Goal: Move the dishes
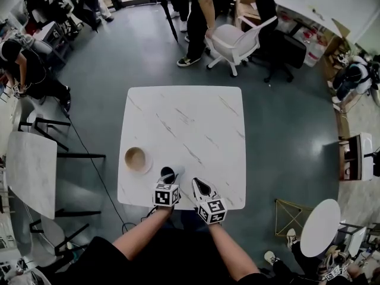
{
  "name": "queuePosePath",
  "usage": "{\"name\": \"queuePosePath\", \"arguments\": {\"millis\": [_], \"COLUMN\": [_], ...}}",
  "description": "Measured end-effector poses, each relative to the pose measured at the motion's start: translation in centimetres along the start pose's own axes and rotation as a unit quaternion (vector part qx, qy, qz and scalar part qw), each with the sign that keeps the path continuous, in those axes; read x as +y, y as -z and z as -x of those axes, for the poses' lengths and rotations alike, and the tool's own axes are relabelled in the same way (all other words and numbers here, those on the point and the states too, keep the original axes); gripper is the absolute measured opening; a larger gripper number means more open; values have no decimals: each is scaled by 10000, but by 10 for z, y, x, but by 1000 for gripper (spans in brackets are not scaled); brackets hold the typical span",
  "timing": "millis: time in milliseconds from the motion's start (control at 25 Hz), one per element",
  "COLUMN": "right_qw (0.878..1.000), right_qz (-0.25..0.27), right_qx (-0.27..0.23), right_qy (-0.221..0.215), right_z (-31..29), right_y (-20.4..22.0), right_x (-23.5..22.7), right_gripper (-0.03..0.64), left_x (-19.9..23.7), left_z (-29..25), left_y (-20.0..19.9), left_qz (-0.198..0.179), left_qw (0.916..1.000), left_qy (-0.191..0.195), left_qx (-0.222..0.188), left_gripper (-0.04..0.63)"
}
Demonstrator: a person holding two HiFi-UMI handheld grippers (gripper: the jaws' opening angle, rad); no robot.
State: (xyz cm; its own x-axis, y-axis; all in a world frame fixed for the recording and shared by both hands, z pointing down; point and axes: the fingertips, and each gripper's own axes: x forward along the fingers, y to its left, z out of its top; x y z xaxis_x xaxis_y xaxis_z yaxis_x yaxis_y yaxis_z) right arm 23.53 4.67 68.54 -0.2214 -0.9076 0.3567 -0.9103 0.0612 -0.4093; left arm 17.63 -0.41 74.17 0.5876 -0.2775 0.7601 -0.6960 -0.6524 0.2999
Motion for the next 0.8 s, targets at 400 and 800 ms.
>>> {"name": "queuePosePath", "arguments": {"millis": [400,800], "right_qw": [9993,9991], "right_qz": [-317,-396], "right_qx": [-121,-120], "right_qy": [-166,8], "right_z": [2,10], "right_y": [-1,4], "right_x": [-5,-12], "right_gripper": [26,26], "left_x": [-20,-33], "left_z": [-4,8], "left_y": [-12,-21], "left_qz": [-328,-203], "left_qw": [9995,9978], "left_qy": [46,276], "left_qx": [-17,-565], "left_gripper": [40,50]}}
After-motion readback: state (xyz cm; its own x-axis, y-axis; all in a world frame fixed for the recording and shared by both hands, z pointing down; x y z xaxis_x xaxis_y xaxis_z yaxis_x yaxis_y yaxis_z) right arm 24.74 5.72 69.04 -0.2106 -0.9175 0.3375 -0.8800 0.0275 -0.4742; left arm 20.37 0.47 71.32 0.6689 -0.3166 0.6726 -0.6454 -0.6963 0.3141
